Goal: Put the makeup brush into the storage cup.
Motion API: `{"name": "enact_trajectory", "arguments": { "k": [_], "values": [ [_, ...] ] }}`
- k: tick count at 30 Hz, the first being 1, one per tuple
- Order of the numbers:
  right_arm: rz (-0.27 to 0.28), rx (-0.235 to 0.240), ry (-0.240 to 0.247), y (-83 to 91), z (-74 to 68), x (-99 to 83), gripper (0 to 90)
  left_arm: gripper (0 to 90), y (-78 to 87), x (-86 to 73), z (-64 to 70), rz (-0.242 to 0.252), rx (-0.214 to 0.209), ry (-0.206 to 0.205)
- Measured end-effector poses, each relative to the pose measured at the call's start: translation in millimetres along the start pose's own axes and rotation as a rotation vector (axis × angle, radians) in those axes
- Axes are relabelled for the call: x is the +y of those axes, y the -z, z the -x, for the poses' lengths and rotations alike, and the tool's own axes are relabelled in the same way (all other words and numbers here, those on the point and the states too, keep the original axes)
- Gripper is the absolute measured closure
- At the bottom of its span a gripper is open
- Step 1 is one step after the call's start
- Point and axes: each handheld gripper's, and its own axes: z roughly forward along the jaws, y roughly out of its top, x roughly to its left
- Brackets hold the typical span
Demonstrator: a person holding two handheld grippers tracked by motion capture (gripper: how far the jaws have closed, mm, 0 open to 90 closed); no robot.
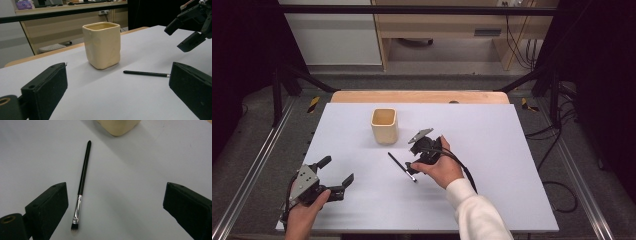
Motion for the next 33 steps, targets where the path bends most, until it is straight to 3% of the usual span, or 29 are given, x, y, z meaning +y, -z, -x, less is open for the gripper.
{"name": "enact_trajectory", "arguments": {
  "k": [23,33],
  "values": [
    [0.007,-0.014,0.016,-11.6,-10.7,1.5,9.0,1.3,-0.9,-2.1,-2.9,-0.016,-0.001,0.031],
    [0.015,-0.029,0.000,-17.2,-13.3,1.7,11.5,1.3,1.1,-3.2,-8.2,-0.007,0.014,0.067]
  ]
}}
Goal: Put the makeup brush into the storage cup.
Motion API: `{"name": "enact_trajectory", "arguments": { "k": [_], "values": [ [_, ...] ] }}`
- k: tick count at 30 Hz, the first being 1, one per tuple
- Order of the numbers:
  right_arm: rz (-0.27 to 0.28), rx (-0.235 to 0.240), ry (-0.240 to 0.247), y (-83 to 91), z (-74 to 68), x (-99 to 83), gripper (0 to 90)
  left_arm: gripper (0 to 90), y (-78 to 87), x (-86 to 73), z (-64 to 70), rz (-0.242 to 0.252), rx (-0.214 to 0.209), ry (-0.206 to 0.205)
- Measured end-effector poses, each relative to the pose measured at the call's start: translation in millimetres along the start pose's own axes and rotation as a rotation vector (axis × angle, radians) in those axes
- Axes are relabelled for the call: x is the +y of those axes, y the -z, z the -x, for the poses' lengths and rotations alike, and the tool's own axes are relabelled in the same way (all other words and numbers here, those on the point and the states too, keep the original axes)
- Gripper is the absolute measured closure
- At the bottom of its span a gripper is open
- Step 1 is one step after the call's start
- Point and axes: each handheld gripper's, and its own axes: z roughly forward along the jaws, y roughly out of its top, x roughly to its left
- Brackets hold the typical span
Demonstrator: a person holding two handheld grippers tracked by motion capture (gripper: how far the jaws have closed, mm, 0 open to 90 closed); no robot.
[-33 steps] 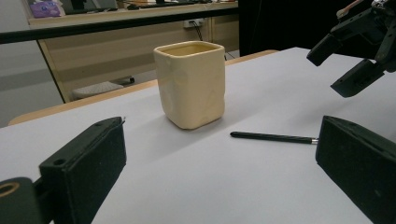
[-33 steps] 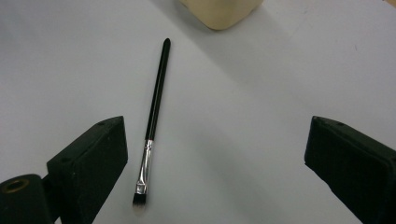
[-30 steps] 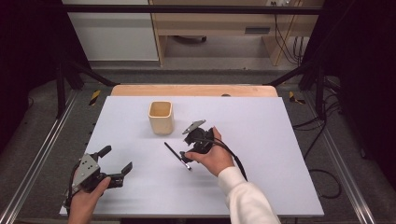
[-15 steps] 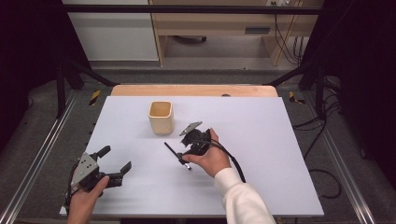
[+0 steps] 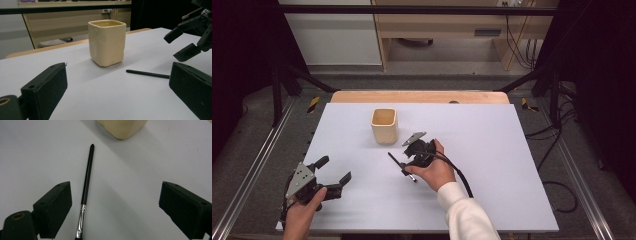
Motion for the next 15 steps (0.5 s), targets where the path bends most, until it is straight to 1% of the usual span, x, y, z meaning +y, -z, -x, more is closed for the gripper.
{"name": "enact_trajectory", "arguments": {
  "k": [4,15],
  "values": [
    [-0.008,0.010,-0.004,-4.0,-4.7,0.3,12.7,1.3,-0.7,-0.3,0.4,-0.005,-0.003,-0.002],
    [-0.016,0.026,-0.013,-10.6,-7.6,0.8,17.5,1.3,-1.6,-0.8,0.1,-0.014,-0.008,-0.004]
  ]
}}
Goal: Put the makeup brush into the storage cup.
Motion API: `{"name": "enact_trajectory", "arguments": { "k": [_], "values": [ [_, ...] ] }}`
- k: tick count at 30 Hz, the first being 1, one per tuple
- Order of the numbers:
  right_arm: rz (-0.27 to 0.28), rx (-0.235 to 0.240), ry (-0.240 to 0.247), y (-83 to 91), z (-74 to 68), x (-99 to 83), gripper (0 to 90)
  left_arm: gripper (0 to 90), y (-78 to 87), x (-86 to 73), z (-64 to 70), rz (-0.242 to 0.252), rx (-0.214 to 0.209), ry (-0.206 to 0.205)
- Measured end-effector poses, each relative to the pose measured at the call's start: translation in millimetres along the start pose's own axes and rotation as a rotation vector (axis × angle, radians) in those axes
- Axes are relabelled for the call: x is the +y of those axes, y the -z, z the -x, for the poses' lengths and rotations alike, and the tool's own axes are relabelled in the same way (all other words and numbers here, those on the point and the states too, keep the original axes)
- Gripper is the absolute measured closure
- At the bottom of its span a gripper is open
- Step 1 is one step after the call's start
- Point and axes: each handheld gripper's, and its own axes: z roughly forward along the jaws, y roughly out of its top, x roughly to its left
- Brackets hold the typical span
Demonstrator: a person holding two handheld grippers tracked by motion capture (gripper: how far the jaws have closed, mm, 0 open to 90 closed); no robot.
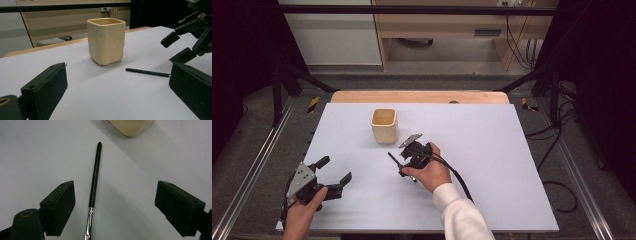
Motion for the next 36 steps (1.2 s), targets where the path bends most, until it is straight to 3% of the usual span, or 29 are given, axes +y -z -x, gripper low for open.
{"name": "enact_trajectory", "arguments": {
  "k": [13,36],
  "values": [
    [-0.002,0.010,-0.011,-5.7,-4.5,-1.5,23.3,1.3,-0.1,-0.2,1.3,-0.009,-0.002,-0.007],
    [-0.009,0.046,-0.009,-8.7,-9.4,-14.8,52.8,1.4,-1.6,-0.8,2.0,-0.017,-0.006,-0.009]
  ]
}}
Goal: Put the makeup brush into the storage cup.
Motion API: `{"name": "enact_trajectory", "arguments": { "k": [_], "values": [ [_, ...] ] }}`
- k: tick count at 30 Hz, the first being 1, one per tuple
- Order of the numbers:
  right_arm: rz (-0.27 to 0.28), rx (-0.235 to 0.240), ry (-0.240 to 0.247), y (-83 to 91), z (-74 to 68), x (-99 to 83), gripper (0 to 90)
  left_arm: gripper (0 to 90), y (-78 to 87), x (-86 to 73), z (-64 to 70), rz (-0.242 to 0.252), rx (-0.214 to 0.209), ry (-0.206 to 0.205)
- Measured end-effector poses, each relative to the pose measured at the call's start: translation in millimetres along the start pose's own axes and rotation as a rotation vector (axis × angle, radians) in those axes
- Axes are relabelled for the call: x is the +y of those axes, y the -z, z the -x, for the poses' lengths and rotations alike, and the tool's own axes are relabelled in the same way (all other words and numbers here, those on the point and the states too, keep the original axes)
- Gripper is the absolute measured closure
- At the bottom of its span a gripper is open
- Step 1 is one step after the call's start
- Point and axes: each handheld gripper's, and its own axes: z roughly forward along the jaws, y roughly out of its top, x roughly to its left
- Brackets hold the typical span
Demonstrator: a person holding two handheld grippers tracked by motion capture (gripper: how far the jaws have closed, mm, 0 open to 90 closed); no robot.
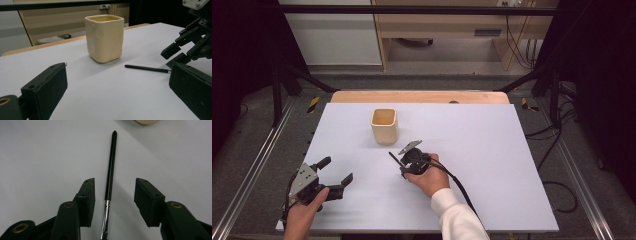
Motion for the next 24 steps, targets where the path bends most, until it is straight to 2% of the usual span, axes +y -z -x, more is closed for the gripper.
{"name": "enact_trajectory", "arguments": {
  "k": [24],
  "values": [
    [-0.041,-0.003,-0.018,-8.0,-3.6,-6.8,73.3,1.4,-1.0,0.2,0.9,-0.004,-0.008,-0.005]
  ]
}}
